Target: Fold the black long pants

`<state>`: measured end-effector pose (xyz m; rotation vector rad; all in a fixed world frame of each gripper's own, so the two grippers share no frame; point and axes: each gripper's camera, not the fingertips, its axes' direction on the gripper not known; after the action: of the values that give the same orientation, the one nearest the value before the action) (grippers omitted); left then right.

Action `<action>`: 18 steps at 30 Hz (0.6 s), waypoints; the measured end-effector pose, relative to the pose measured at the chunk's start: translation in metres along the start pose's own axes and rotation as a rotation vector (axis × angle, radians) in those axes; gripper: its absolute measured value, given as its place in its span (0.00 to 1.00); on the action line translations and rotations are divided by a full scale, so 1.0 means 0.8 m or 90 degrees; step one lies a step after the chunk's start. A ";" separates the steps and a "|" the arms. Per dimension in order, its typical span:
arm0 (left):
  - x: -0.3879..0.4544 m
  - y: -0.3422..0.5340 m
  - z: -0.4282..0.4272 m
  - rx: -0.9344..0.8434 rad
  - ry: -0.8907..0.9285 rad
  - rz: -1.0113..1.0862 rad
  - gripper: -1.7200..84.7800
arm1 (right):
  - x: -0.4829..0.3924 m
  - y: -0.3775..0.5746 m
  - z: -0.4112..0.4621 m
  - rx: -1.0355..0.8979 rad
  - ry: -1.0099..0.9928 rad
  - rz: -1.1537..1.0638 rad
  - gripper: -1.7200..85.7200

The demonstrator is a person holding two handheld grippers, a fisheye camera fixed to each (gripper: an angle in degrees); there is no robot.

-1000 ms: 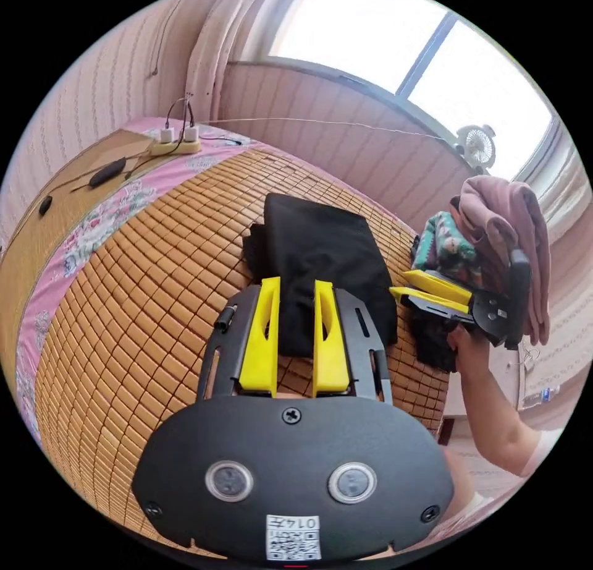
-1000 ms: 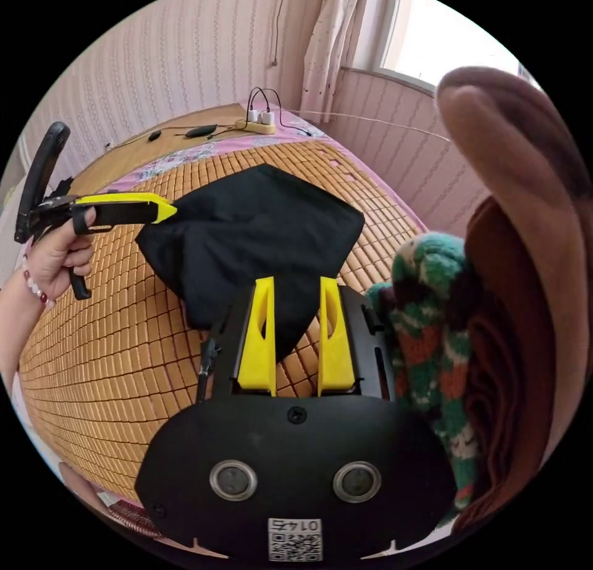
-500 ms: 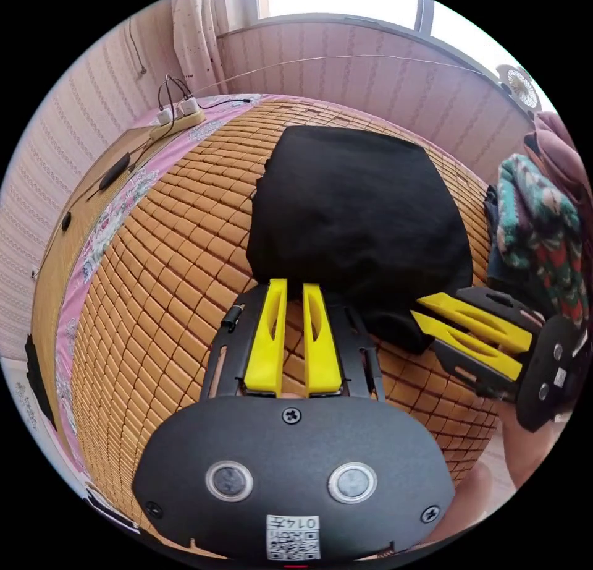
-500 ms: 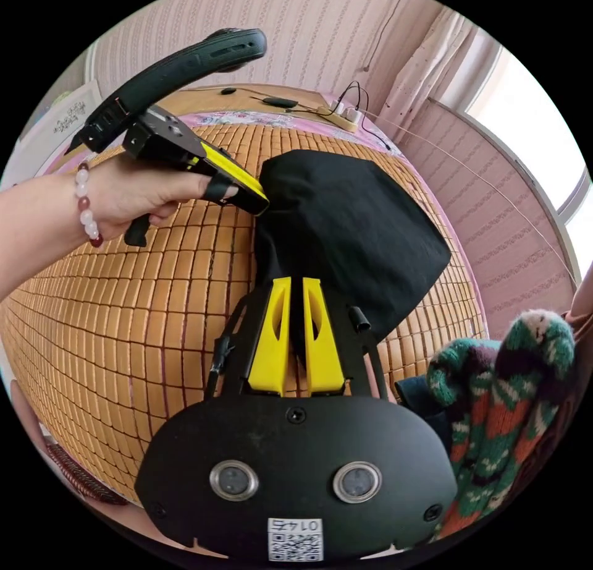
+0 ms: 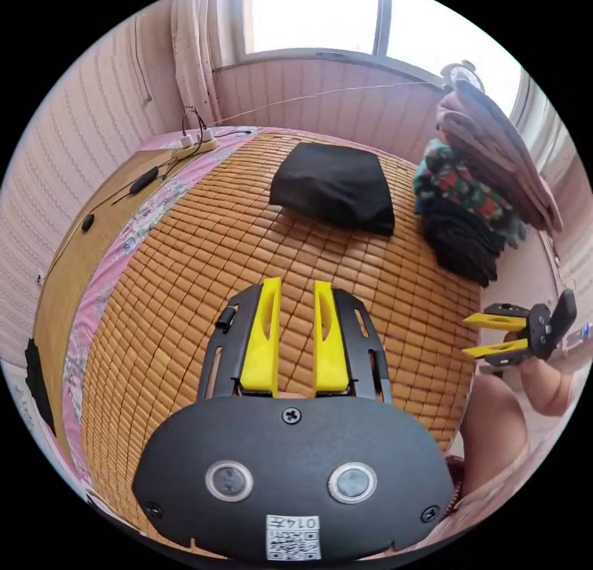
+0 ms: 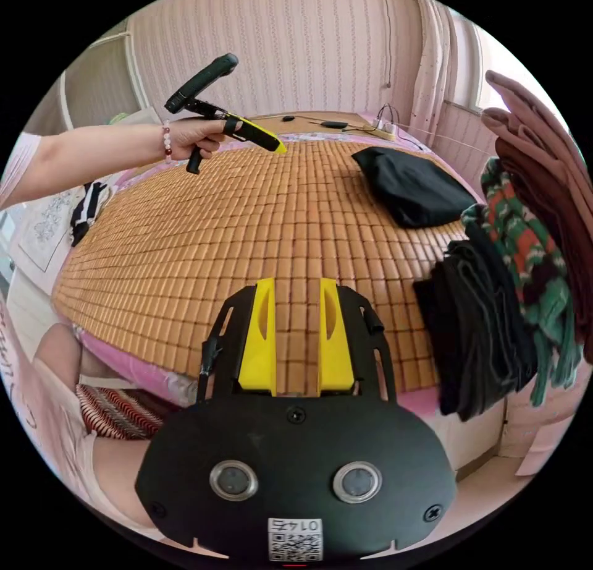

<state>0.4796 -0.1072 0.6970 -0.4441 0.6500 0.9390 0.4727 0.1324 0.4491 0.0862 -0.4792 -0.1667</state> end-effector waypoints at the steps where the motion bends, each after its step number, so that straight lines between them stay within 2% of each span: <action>1: 0.003 0.058 -0.042 -0.009 0.018 -0.010 0.11 | -0.020 0.011 -0.002 -0.008 -0.003 -0.005 0.14; 4: 0.008 0.210 -0.155 -0.029 0.029 -0.080 0.12 | -0.116 0.047 -0.012 -0.011 -0.037 -0.034 0.14; 7: 0.008 0.363 -0.295 0.005 -0.092 -0.176 0.13 | -0.213 0.047 -0.012 -0.004 -0.085 -0.105 0.14; 10: -0.002 0.520 -0.456 0.081 -0.206 -0.334 0.13 | -0.325 0.019 -0.007 0.007 -0.142 -0.240 0.15; 12: 0.001 0.622 -0.545 0.123 -0.275 -0.426 0.13 | -0.428 -0.009 -0.002 0.017 -0.178 -0.380 0.17; 14: 0.019 0.759 -0.642 0.157 -0.373 -0.540 0.13 | -0.510 -0.026 0.006 0.033 -0.221 -0.491 0.19; 16: 0.039 0.854 -0.695 0.175 -0.410 -0.615 0.13 | -0.597 -0.040 0.019 0.034 -0.278 -0.601 0.21; 18: 0.060 0.944 -0.734 0.193 -0.444 -0.682 0.12 | -0.712 -0.059 0.048 -0.019 -0.326 -0.701 0.22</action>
<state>-0.3261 -0.0405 0.1829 -0.1182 -0.1310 -0.0676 -0.0495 0.1869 0.2206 0.2767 -0.9015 -1.2981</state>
